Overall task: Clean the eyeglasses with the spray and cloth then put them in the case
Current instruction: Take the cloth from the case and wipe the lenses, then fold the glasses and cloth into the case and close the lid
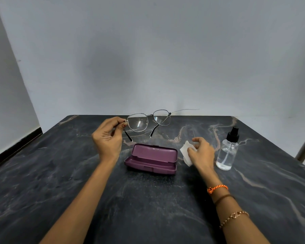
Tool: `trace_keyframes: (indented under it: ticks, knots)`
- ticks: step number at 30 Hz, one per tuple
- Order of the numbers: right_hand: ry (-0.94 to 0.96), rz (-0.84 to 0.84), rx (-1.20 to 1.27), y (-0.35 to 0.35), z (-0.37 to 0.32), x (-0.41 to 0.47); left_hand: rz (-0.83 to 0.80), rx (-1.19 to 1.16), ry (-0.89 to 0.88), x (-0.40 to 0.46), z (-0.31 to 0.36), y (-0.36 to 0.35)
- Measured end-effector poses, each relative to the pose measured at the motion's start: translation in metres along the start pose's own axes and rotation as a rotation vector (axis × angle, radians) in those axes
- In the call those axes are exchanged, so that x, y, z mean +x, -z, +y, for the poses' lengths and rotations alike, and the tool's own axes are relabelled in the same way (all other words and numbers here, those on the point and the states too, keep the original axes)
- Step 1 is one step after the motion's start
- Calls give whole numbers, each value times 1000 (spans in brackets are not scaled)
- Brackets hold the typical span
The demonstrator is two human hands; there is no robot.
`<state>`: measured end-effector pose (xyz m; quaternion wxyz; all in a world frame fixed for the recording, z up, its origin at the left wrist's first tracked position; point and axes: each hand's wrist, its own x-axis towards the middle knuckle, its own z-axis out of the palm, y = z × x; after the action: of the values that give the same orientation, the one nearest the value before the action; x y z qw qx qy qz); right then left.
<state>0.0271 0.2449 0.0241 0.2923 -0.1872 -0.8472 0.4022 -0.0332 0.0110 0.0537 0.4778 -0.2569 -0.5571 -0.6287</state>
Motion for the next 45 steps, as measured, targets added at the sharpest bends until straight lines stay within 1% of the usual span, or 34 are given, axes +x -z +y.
trace_keyframes:
  ticks: [7,10,12,14,16,19,21,23,24,28,29,31,39,45]
  knots:
    - [30,-40,-226,2,5,-3,-47,-3,-8,-6,7,-6]
    - [148,-75,-461,1,5,-3,-41,18,-4,-6,7,-6]
    - [216,-70,-495,1,2,-3,-27,10,21,-6,9,-5]
    - [243,-31,-394,1,-3,-5,-19,15,34,-6,11,-5]
    - [270,35,-238,0,-9,-7,-23,27,28,-7,12,-5]
    - [361,129,-46,-1,-18,-11,-50,53,-11,-9,18,-6]
    - [363,160,36,-1,-21,-12,-78,81,-60,-9,23,-7]
    - [301,163,139,-1,-24,-13,-118,119,-112,-11,27,-9]
    - [246,149,232,-2,-26,-14,-137,132,-130,-12,30,-10]
    - [-62,8,790,-2,-36,-12,-208,151,-197,-16,41,-15]
    - [-116,-32,892,-2,-38,-12,-221,156,-210,-17,43,-16]
    - [-167,-90,1023,0,-42,-12,-230,161,-218,-18,44,-17]
    - [-226,-193,1165,4,-46,-13,-237,123,-219,-17,43,-17]
    - [-275,-242,1207,4,-46,-13,-195,32,-124,-17,35,-16]
